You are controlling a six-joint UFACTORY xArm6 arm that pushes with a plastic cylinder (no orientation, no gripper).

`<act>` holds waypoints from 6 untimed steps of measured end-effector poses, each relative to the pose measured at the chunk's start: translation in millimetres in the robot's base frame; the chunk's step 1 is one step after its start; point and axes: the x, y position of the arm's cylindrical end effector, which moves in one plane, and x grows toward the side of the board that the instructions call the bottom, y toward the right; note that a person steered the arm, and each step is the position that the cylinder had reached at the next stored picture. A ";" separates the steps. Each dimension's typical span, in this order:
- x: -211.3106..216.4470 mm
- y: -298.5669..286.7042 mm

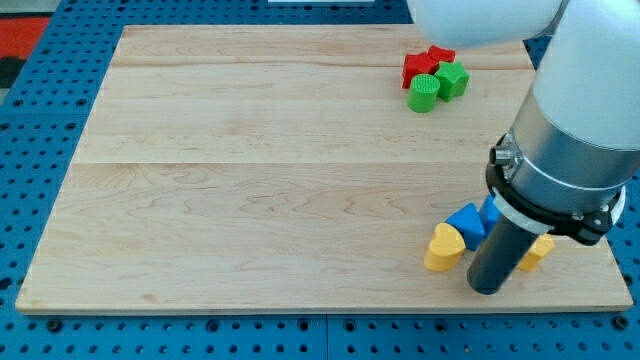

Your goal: Slide the yellow heart up a bit

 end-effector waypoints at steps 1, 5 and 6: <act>0.0 -8.7; -19.8 -28.9; -23.2 -42.2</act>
